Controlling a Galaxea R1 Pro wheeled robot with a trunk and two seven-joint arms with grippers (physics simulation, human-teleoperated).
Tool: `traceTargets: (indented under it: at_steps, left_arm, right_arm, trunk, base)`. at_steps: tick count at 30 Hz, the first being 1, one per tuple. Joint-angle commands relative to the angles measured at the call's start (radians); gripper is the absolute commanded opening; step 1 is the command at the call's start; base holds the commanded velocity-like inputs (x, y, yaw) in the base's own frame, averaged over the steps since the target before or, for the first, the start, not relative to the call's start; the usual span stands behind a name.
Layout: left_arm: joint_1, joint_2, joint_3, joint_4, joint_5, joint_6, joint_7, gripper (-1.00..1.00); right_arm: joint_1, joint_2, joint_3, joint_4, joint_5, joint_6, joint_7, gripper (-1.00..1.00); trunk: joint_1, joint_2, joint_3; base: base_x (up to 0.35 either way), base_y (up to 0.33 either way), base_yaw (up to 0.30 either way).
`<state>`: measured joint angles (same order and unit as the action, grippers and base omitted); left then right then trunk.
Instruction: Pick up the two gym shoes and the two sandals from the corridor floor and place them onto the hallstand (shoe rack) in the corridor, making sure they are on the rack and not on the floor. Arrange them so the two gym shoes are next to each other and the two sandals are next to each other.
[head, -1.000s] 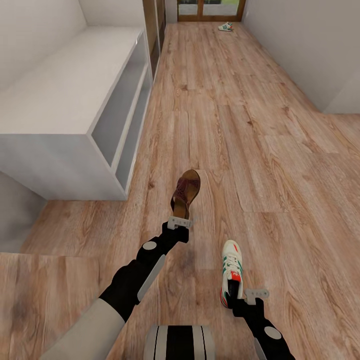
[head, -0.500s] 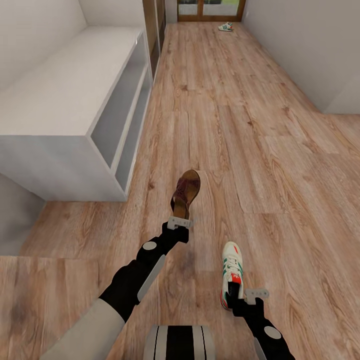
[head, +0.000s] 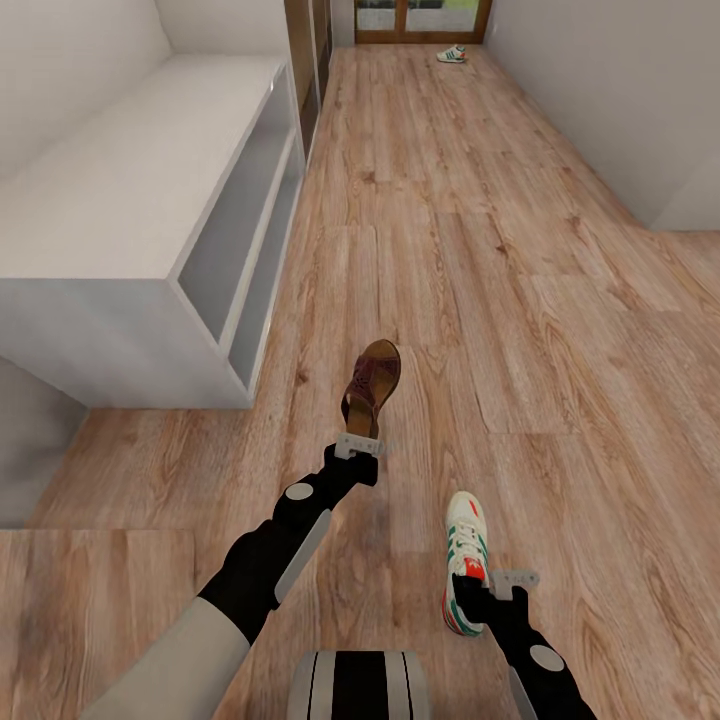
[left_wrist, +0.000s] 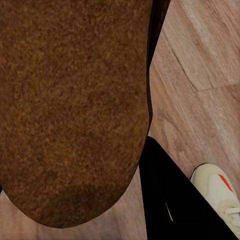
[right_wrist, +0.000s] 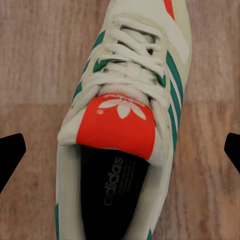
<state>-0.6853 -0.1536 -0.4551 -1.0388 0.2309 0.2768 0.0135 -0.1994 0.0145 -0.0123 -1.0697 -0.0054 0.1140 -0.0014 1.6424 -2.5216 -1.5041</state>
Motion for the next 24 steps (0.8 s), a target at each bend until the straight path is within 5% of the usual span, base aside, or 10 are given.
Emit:
traceTargets:
  at_steps: [1,19,24]
  left_arm:
    - [0.0,0.0,0.0,-0.001,0.005,0.005,0.0,-1.0]
    - [0.0,0.0,0.0,-0.001,0.005,0.005,0.0,-1.0]
    - [0.0,0.0,0.0,-0.001,0.005,0.005,0.0,-1.0]
  right_arm:
    - [0.0,0.001,-0.002,-0.003,-0.001,0.006,0.0,1.0]
    - [0.0,0.001,-0.002,-0.007,-0.001,-0.002,0.0,1.0]
    - [0.0,0.001,-0.001,-0.006,-0.001,-0.002,0.0,1.0]
  trunk:
    - [0.0,0.0,-0.001]
    - [0.0,0.0,-0.001]
    - [0.002,-0.001,-0.027]
  base:
    - [0.002,0.0,0.0]
    - [0.0,0.0,0.0]
    - [0.0,0.0,0.0]
